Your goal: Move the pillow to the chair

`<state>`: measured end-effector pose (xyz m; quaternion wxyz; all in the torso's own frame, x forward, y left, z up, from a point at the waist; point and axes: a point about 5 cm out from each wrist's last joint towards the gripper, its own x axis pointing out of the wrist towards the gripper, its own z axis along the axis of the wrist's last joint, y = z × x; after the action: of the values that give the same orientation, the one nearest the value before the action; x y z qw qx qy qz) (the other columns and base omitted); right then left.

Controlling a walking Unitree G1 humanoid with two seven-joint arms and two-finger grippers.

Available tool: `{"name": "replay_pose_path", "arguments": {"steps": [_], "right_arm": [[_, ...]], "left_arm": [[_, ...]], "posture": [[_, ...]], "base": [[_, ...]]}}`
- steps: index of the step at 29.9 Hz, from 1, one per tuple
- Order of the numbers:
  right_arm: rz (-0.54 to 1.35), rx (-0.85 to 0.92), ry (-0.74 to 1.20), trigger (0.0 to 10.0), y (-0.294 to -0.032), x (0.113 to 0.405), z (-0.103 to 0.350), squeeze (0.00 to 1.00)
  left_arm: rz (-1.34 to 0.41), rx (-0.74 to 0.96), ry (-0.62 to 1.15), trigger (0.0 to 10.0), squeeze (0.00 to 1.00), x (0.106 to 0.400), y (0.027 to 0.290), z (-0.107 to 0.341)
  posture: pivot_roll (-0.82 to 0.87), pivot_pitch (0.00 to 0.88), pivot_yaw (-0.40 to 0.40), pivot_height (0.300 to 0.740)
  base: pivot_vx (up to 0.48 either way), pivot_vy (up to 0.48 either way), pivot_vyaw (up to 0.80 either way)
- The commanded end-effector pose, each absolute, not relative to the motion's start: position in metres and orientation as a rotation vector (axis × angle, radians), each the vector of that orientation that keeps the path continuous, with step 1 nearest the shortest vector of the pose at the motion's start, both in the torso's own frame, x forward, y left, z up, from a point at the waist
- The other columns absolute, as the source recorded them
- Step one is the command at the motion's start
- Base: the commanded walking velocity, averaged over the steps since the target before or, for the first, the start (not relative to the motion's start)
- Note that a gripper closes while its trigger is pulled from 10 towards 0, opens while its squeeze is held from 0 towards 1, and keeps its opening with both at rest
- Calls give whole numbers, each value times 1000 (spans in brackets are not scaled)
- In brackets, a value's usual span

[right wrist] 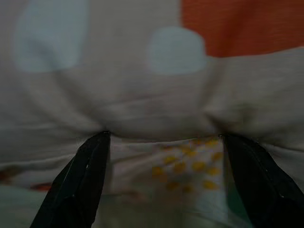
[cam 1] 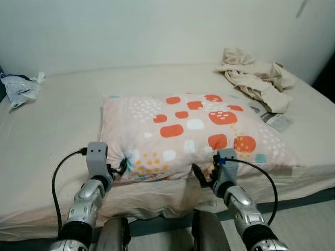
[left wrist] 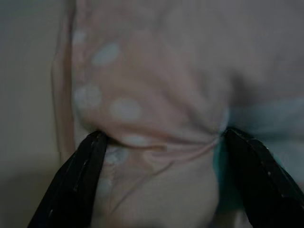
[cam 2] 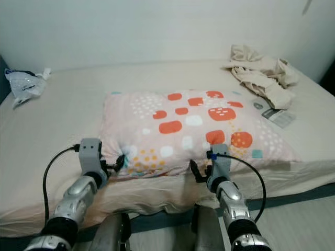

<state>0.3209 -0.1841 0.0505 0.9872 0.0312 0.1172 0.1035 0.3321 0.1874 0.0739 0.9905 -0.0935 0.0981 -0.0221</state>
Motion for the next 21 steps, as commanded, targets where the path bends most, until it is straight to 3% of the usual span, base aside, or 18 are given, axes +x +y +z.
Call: {"name": "replay_pose_path", "arguments": {"steps": [1, 12, 16, 17, 21], "right_arm": [[191, 78, 201, 10000, -190, 326, 60, 0], [279, 70, 236, 10000, -197, 332, 70, 0], [300, 87, 261, 10000, -198, 333, 70, 0], [306, 93, 272, 10000, -200, 334, 71, 0], [306, 109, 277, 10000, -202, 335, 72, 0]], "left_arm": [[-37, -227, 170, 10000, 0, 338, 195, 85], [79, -455, 138, 10000, 0, 360, 247, 119], [17, -622, 208, 10000, 0, 362, 243, 114], [-88, -757, 285, 10000, 0, 361, 232, 109], [-163, -855, 367, 10000, 0, 357, 218, 99]], "posture": [[49, 142, -11, 571], [33, 189, -52, 571], [30, 196, -70, 571], [29, 197, -72, 571], [26, 197, -73, 571]], "base": [[0, 0, 0], [0, 0, 0], [0, 0, 0], [0, 0, 0], [0, 0, 0]]}}
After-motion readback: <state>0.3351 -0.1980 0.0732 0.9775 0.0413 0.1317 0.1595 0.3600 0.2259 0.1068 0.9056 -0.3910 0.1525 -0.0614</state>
